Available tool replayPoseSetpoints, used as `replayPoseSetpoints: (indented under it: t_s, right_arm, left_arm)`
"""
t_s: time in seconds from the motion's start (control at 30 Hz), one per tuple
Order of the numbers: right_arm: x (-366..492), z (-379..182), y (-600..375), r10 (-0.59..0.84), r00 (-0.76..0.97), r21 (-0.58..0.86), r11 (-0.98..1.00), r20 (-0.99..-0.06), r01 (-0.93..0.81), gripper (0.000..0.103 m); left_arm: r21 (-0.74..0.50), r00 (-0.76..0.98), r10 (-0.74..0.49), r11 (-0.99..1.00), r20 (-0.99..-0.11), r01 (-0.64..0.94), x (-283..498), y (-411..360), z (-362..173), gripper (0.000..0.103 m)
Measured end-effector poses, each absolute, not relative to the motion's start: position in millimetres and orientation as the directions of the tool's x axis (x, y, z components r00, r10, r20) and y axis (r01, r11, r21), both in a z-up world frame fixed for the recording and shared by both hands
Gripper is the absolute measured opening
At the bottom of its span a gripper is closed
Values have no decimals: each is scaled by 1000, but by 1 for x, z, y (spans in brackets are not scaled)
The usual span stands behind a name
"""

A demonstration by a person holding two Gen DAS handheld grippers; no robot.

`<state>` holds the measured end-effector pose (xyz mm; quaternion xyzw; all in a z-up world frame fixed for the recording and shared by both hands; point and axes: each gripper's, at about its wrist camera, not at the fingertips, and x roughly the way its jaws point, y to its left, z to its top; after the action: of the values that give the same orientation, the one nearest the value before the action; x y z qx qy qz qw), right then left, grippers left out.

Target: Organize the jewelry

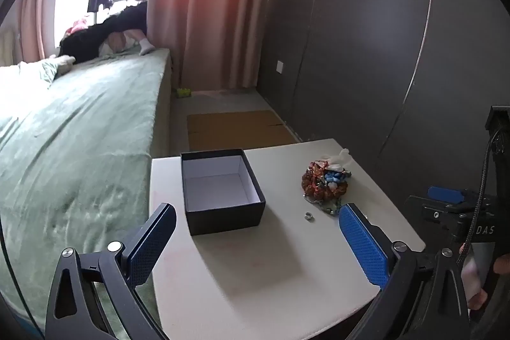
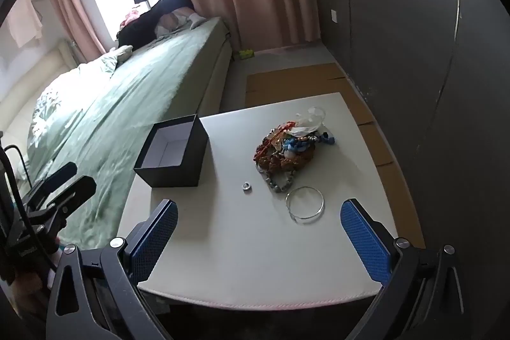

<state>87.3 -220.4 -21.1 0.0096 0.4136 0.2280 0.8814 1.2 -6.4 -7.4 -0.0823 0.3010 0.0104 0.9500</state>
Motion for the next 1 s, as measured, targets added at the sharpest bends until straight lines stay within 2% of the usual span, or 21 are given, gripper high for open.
replayPoseSetpoints:
  t_s: [1.0]
  right_arm:
    - [93, -17, -224, 411, 569, 203, 897, -712, -392, 103]
  left_arm:
    - [-137, 821, -38, 989, -569, -49, 13, -15, -4, 102]
